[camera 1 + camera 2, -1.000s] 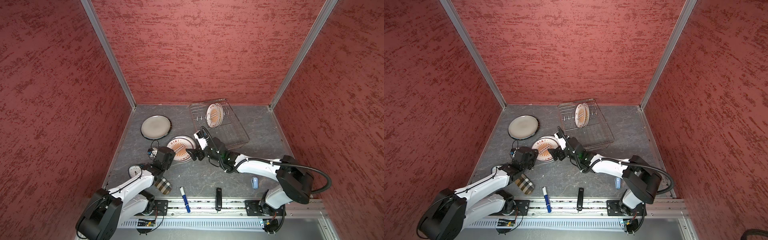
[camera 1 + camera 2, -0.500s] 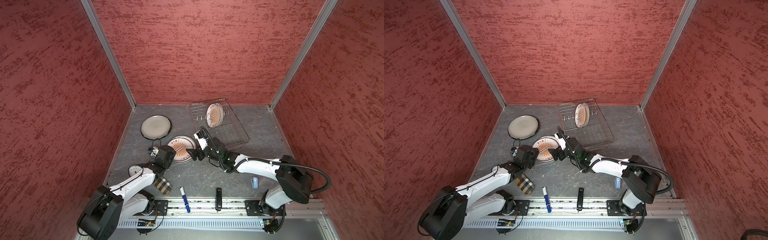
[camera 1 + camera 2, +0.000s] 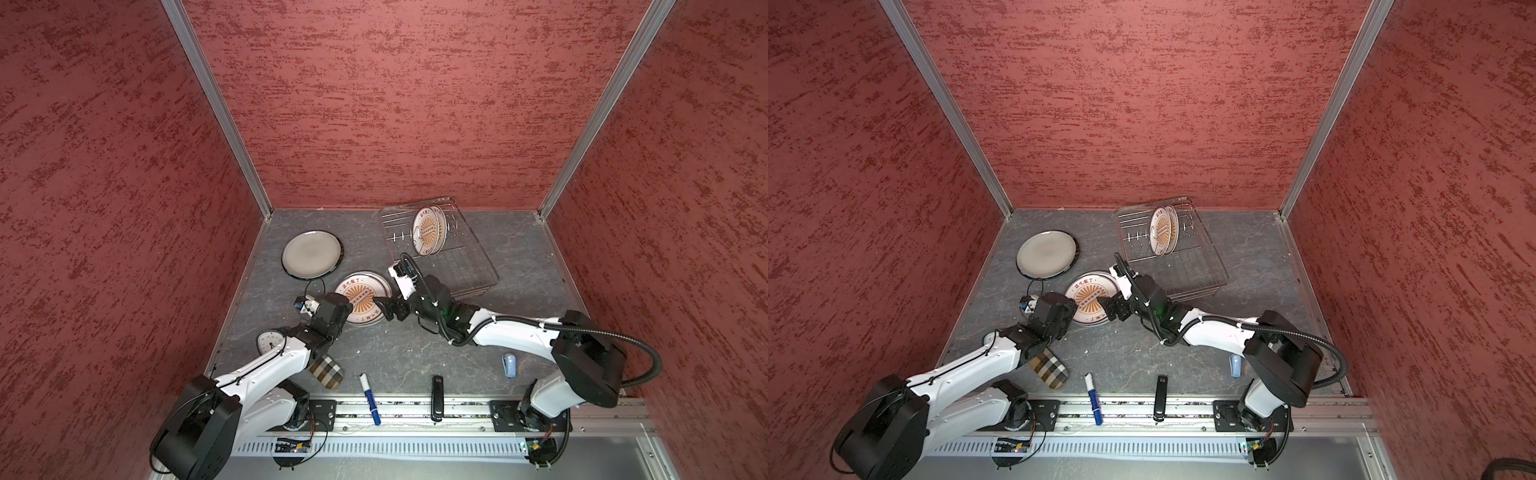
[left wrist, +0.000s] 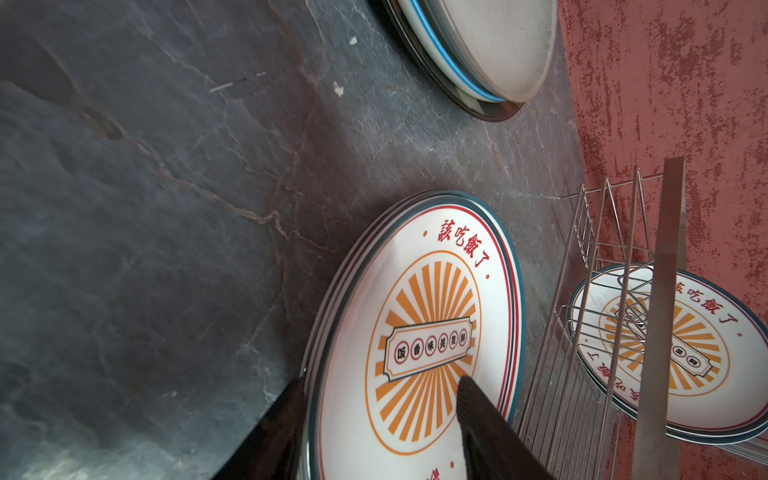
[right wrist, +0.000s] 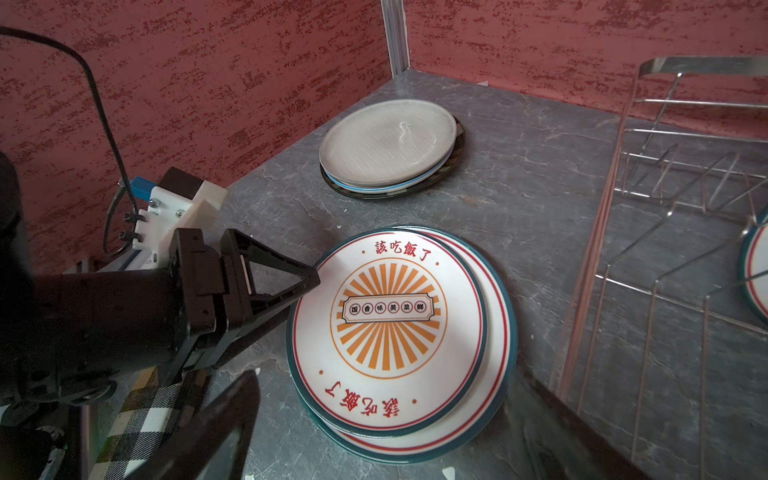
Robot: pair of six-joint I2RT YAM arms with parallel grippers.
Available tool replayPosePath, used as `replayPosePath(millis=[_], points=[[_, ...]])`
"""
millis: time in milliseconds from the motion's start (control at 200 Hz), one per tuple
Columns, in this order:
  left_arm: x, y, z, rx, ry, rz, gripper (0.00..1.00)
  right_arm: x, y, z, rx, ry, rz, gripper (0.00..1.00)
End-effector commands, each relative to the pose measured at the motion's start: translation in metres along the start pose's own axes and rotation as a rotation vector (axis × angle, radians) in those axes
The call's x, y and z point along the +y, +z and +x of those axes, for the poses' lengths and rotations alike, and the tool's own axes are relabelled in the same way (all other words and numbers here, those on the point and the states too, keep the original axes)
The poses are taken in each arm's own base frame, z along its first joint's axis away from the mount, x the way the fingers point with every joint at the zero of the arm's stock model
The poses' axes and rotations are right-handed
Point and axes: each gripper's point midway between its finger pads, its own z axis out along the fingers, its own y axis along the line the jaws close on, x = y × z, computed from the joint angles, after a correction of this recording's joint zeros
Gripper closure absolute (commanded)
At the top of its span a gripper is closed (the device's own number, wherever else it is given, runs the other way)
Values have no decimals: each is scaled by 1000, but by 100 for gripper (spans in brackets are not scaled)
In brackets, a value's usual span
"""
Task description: Unload the plates from the dish rack
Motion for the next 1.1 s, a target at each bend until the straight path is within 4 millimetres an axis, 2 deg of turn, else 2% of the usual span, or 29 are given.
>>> replayPosePath(millis=[0, 261, 491, 631, 772, 912, 972, 1097], points=[[-2, -2, -4, -20, 15, -3, 42, 2, 1, -9, -30, -18, 9, 7], [-4, -2, -5, -26, 19, 9, 42, 1, 0, -10, -40, -20, 14, 6], [0, -11, -13, -59, 23, 12, 38, -3, -14, -26, -135, 12, 35, 5], [-5, -23, -19, -81, 34, 72, 21, -9, -24, -38, -193, 37, 47, 2], [-16, -32, -19, -87, 74, 167, 0, -33, -31, -53, -225, 96, 108, 1], [-36, -41, -12, -71, 147, 308, 1, -67, -34, -67, -215, 162, 194, 1], [-51, -47, -7, -57, 186, 399, 1, -82, -36, -72, -211, 173, 223, 1], [-76, -62, 10, -7, 290, 580, 1, -124, -47, -87, -233, 224, 299, 1]])
